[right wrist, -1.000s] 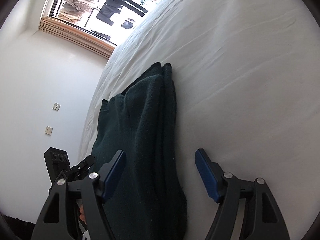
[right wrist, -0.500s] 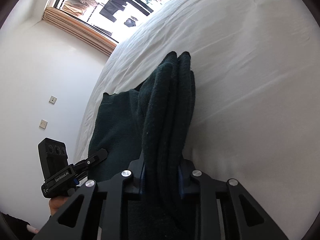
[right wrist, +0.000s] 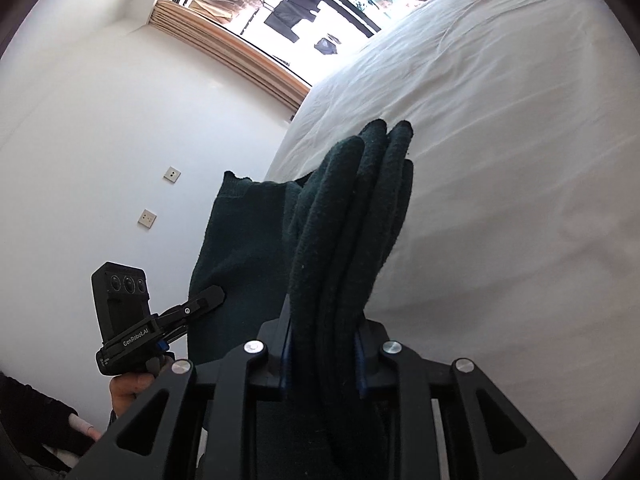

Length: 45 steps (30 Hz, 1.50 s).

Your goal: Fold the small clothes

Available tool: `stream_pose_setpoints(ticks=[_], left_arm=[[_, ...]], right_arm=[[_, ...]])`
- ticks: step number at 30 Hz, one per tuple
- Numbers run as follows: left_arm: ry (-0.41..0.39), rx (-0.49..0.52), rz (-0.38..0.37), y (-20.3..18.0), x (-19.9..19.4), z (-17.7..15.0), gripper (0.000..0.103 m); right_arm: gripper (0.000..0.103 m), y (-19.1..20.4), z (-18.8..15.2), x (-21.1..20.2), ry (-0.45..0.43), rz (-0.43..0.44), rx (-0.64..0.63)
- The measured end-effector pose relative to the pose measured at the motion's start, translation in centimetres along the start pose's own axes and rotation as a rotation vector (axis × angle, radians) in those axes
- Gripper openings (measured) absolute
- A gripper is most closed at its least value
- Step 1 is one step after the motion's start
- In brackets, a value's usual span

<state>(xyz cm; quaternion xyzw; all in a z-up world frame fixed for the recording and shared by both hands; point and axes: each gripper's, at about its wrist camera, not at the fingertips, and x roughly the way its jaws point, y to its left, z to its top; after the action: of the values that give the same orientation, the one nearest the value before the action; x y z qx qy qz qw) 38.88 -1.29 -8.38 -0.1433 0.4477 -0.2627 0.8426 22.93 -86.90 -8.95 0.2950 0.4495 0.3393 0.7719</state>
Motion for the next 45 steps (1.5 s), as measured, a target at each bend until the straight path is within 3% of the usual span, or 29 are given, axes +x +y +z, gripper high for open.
stream_pose_setpoints(ticks=[4,7,8,11,14,18,22,24,26,27,30,32,35,39,42,45], left_arm=[[0.038,-0.019,0.019,2.2,-1.0,-4.3,0.033],[0.066,-0.05,0.026,4.9,0.4,-7.5,0.034],[0.062,-0.069,0.023,5.8,0.9,-8.0,0.036],[0.041,-0.143,-0.028,7.9,1.5,-8.8,0.044],[0.014,-0.089,-0.012,7.6,1.3,-9.2,0.048],[-0.018,-0.081,0.03,7.1,0.1,-9.5,0.049],[-0.148,0.093,0.193,2.9,-4.4,-10.4,0.052],[-0.259,0.176,0.268,0.0,-7.8,-11.4,0.066],[-0.407,0.262,0.338,-3.0,-11.7,-12.9,0.093],[-0.49,0.306,0.387,-4.8,-13.6,-13.8,0.101],[-0.652,0.373,0.512,-9.1,-18.4,-16.2,0.103],[-0.687,0.387,0.555,-10.9,-20.6,-17.4,0.103],[-0.714,0.397,0.56,-13.5,-23.9,-19.1,0.103],[-0.731,0.439,0.622,-16.8,-27.2,-21.2,0.103],[-0.727,0.454,0.628,-19.3,-28.8,-22.5,0.103],[-0.696,0.409,0.616,-20.4,-30.0,-23.3,0.103]], right_arm=[[0.025,-1.1,-3.3,1.6,0.045,-0.03,0.035],[0.026,-3.8,-5.8,3.3,0.087,-0.067,0.109],[0.027,-4.7,-6.6,3.5,0.085,-0.081,0.129],[0.03,-6.9,-8.1,3.1,0.016,-0.006,0.205],[0.031,-6.7,-8.4,3.1,-0.006,0.008,0.187],[0.049,-5.3,-8.0,2.2,-0.036,-0.046,0.181],[0.053,-2.1,-8.7,-1.2,-0.096,-0.195,0.036],[0.064,0.3,-9.7,-3.5,-0.153,-0.269,-0.058],[0.073,3.0,-10.9,-5.8,-0.233,-0.323,-0.145],[0.081,4.0,-11.6,-7.1,-0.272,-0.349,-0.185],[0.099,7.9,-13.5,-10.4,-0.403,-0.413,-0.284],[0.103,10.3,-14.8,-12.7,-0.508,-0.421,-0.33],[0.103,13.9,-16.2,-15.6,-0.643,-0.435,-0.394],[0.103,18.7,-17.3,-19.0,-0.794,-0.478,-0.467],[0.103,21.9,-18.1,-20.9,-0.86,-0.505,-0.527],[0.103,24.5,-18.7,-21.7,-0.858,-0.51,-0.587]])
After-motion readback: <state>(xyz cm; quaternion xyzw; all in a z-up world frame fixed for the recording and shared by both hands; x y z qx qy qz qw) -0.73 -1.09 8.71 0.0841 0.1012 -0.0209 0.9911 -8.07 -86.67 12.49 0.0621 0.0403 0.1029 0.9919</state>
